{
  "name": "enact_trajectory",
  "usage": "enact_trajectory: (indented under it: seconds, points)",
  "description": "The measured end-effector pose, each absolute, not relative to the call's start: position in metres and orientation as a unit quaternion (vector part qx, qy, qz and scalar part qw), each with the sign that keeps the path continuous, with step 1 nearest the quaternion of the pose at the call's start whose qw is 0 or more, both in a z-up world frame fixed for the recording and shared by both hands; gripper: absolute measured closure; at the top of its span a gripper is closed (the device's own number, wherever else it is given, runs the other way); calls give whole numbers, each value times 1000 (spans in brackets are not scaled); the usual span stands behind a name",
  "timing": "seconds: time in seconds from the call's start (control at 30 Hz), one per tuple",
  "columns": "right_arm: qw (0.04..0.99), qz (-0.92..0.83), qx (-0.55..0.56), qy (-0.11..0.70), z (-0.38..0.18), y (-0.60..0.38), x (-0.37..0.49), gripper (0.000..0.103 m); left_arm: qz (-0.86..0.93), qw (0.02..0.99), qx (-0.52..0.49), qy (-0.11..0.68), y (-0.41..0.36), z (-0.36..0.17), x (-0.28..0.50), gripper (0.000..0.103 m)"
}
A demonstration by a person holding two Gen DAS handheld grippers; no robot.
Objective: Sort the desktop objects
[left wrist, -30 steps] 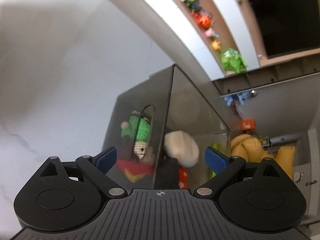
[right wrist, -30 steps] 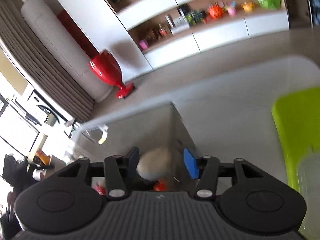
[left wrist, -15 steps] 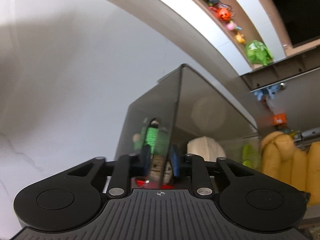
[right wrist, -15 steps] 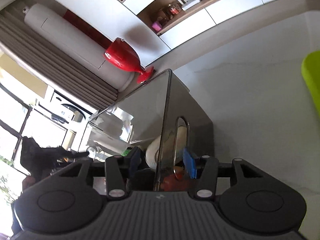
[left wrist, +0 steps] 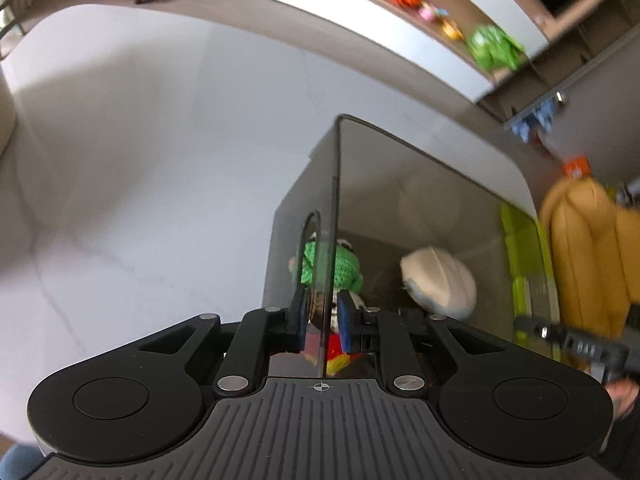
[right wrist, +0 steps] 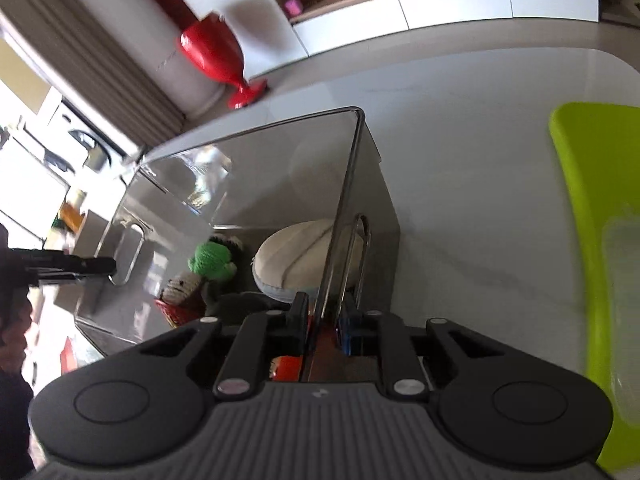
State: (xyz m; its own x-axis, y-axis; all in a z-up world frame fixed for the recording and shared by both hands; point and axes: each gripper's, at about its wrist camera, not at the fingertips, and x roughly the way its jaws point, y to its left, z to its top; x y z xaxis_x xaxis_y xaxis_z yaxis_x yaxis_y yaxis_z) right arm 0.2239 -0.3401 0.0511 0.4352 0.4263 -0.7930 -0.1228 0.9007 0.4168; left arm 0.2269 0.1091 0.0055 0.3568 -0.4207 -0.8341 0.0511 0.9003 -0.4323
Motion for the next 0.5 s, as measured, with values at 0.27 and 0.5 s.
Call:
enact_trajectory:
  seconds: [0.27,0.5]
  points:
    - [822,179,141,521,52,-343,176,86,-162,810,-150,543,106,8,172,86]
    - [821,153,150,529,59,-341,180,76,-149,828,-162,515,121,18,154,77]
